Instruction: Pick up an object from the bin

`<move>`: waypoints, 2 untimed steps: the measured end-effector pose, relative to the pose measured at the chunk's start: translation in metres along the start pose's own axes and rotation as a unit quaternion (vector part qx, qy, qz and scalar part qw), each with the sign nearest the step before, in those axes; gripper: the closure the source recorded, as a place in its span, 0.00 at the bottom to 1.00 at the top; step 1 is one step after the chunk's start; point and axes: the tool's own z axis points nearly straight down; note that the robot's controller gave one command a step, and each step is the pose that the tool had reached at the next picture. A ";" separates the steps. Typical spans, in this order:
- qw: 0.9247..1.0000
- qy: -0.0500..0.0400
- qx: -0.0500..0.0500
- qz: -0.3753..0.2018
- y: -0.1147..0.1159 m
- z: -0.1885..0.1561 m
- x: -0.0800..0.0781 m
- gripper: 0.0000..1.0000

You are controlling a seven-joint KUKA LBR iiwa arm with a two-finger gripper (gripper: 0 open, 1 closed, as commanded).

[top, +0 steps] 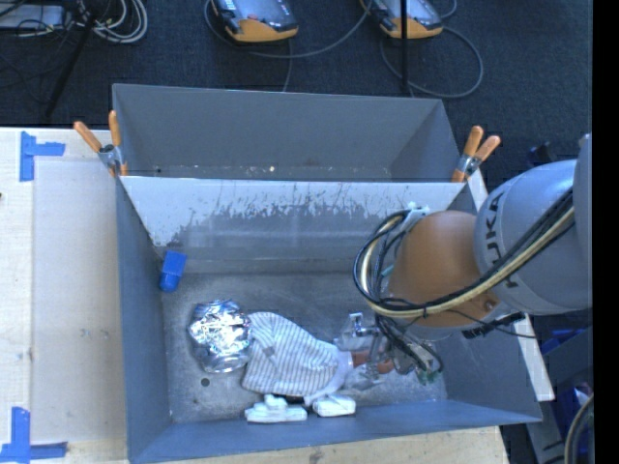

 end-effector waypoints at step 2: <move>1.000 0.000 0.000 0.000 0.000 -0.003 0.001 1.00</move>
Offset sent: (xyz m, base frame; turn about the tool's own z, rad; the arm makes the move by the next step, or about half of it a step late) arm 0.0000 0.0000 0.1078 0.0000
